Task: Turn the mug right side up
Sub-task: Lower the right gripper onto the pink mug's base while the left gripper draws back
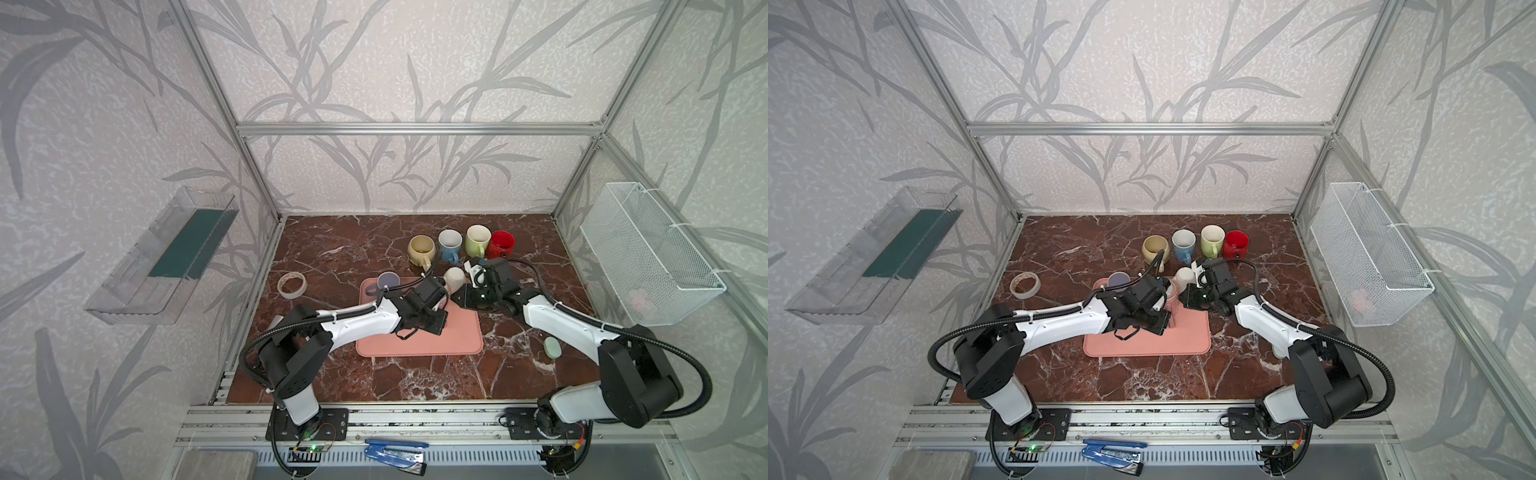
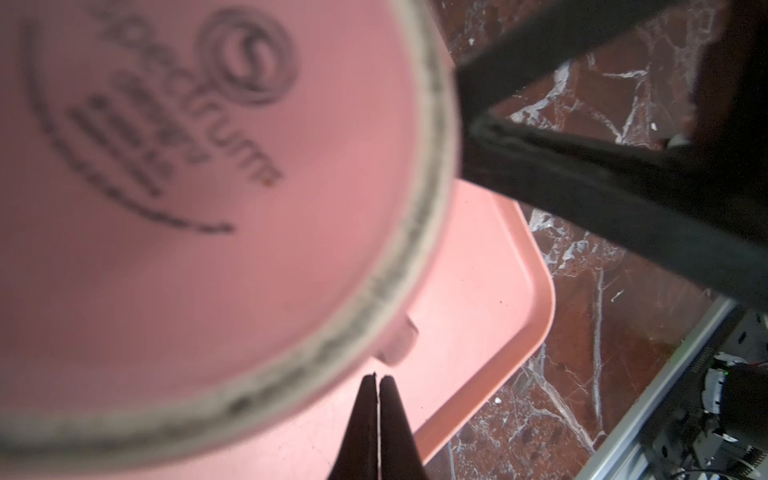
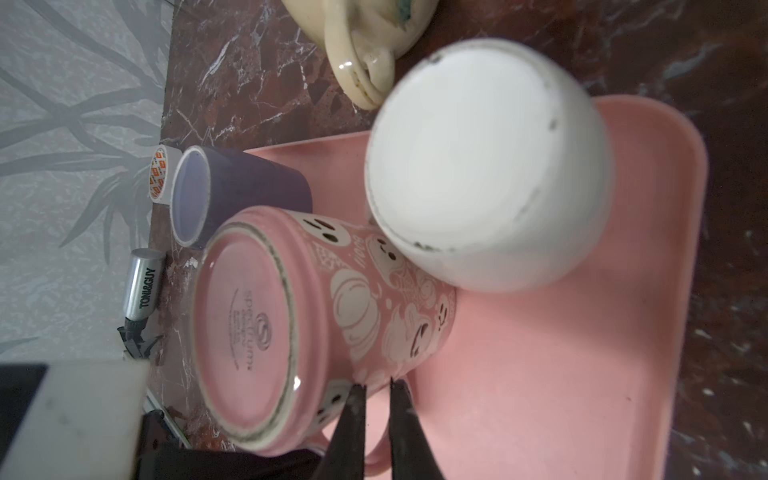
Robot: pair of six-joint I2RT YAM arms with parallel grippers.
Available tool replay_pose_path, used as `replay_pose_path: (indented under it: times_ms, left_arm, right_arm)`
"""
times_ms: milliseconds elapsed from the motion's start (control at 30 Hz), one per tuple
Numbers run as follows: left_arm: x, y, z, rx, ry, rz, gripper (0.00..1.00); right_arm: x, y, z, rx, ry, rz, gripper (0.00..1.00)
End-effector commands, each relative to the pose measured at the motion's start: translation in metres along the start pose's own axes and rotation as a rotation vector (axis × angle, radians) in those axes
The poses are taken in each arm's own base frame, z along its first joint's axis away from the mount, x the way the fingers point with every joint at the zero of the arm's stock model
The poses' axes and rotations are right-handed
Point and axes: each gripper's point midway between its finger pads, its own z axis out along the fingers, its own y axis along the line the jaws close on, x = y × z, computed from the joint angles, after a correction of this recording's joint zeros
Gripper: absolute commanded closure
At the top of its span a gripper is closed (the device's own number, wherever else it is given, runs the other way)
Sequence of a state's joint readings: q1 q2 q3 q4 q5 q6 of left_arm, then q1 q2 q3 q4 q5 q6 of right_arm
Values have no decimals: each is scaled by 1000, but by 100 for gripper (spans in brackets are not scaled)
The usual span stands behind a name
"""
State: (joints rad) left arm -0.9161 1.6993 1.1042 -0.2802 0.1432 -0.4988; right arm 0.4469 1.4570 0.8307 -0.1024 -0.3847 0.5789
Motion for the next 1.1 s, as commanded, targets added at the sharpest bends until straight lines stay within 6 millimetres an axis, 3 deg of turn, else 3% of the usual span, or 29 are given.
replay_pose_path:
  times_ms: [0, 233, 433, 600, 800, 933, 1067]
  left_arm:
    - [-10, -7, -11, 7, -57, -9, 100]
    - [-15, -7, -36, -2, -108, 2, 100]
    - [-21, 3, -80, -44, -203, 17, 89]
    - [-26, 15, -121, -86, -323, 39, 70]
    - [-26, 30, -166, -141, -429, 48, 44]
    - [-19, 41, -184, -178, -450, 49, 25]
    - [-10, 48, -195, -187, -466, 45, 19]
  right_arm:
    - [-12, 16, -1, -37, -15, -32, 85]
    - [-10, 7, -22, 57, -29, -112, 78]
    - [1, 10, -50, 136, -3, -268, 67]
    - [25, 22, -60, 161, 74, -445, 56]
    - [46, 31, -50, 202, 166, -554, 50]
    - [52, 34, -39, 229, 218, -590, 48]
    - [51, 32, -27, 266, 245, -594, 47]
